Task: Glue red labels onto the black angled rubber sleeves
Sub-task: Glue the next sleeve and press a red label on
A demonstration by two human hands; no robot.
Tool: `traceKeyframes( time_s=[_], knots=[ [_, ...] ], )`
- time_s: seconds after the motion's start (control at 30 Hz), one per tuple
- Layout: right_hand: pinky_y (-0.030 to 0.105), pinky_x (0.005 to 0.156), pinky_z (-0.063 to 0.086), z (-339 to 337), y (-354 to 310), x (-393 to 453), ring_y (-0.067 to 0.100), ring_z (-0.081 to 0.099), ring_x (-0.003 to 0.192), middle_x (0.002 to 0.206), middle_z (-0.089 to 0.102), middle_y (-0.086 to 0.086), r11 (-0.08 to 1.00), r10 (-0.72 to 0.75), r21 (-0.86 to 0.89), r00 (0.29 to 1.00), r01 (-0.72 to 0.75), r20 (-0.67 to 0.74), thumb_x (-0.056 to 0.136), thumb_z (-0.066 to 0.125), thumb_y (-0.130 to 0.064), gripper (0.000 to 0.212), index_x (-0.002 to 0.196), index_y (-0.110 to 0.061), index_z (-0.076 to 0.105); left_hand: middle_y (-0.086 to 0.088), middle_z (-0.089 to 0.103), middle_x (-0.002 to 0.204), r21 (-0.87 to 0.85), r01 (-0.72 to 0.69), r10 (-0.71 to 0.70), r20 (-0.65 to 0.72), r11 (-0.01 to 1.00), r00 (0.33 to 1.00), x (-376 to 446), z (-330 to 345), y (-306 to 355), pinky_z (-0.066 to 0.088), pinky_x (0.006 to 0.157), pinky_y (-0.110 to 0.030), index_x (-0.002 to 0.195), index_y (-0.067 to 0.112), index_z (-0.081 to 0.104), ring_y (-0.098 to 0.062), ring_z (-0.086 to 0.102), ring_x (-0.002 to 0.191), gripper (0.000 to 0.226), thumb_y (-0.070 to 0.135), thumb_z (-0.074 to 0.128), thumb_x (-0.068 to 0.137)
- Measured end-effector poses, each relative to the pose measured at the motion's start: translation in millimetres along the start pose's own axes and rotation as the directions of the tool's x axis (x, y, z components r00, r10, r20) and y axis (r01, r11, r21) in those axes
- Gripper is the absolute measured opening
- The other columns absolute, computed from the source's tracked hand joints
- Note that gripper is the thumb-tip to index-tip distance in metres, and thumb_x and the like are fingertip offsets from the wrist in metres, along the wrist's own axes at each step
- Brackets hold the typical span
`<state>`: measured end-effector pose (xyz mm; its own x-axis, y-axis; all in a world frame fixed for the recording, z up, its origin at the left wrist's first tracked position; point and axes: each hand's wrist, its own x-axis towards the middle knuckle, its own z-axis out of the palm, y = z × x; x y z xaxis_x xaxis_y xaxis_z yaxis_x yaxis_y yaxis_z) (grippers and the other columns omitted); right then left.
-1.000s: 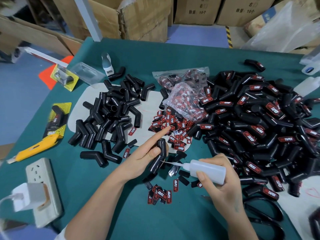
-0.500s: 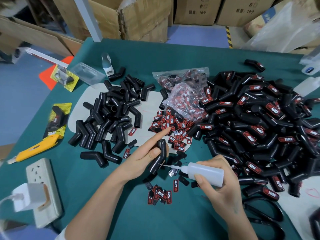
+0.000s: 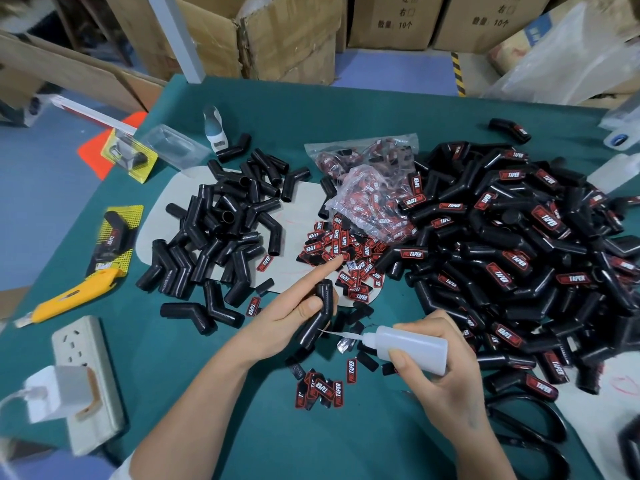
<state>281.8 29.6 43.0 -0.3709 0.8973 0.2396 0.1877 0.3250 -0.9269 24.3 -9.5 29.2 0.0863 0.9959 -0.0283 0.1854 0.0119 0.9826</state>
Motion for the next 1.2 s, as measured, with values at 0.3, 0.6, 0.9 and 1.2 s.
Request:
traceKeyframes(
  time_s=[0.3,0.6,0.9,1.2],
  knots=[
    [0.030,0.070,0.053,-0.9,-0.5,-0.7,0.012,0.066,0.089,0.098,0.064,-0.015,1.000,0.012,-0.013,1.000,-0.012,0.010,0.084,0.072,-0.038,0.022,0.105,-0.043,0.068,0.008,0.042,0.162,0.024,-0.001,0.001,0.006,1.000,1.000,-0.4,-0.1,0.7,0.023,0.124,-0.021,0.158,0.053,0.032,-0.019,0.033,0.154,0.052,0.057,0.043,0.108],
    [0.023,0.067,0.053,-1.8,-3.4,0.7,0.011,0.066,0.086,0.098,0.063,-0.017,1.000,0.017,-0.001,1.000,-0.017,0.007,0.083,0.072,-0.037,0.023,0.105,-0.046,0.067,0.007,0.042,0.162,0.006,0.007,-0.007,-0.006,1.000,1.000,-0.2,0.5,2.3,0.023,0.123,-0.021,0.159,0.047,0.033,-0.021,0.034,0.153,0.054,0.058,0.043,0.107],
    [0.038,0.064,0.057,-0.4,0.7,0.1,0.016,0.067,0.086,0.099,0.063,-0.017,0.999,0.036,0.013,0.999,-0.036,0.015,0.084,0.074,-0.037,0.023,0.104,-0.047,0.068,-0.002,0.044,0.151,0.008,0.024,-0.024,0.015,1.000,1.000,-1.0,0.1,0.3,0.029,0.123,-0.030,0.158,0.051,0.033,-0.034,0.037,0.145,0.055,0.062,0.044,0.105],
    [0.029,0.066,0.055,-1.6,0.4,-0.3,0.015,0.067,0.086,0.099,0.064,-0.016,0.999,0.030,0.018,0.999,-0.031,0.028,0.084,0.073,-0.037,0.023,0.105,-0.045,0.068,-0.001,0.046,0.154,0.019,0.032,-0.032,0.008,0.999,0.999,-0.6,-0.3,-2.2,0.027,0.125,-0.038,0.159,0.051,0.033,-0.032,0.037,0.148,0.053,0.058,0.044,0.107]
  ],
)
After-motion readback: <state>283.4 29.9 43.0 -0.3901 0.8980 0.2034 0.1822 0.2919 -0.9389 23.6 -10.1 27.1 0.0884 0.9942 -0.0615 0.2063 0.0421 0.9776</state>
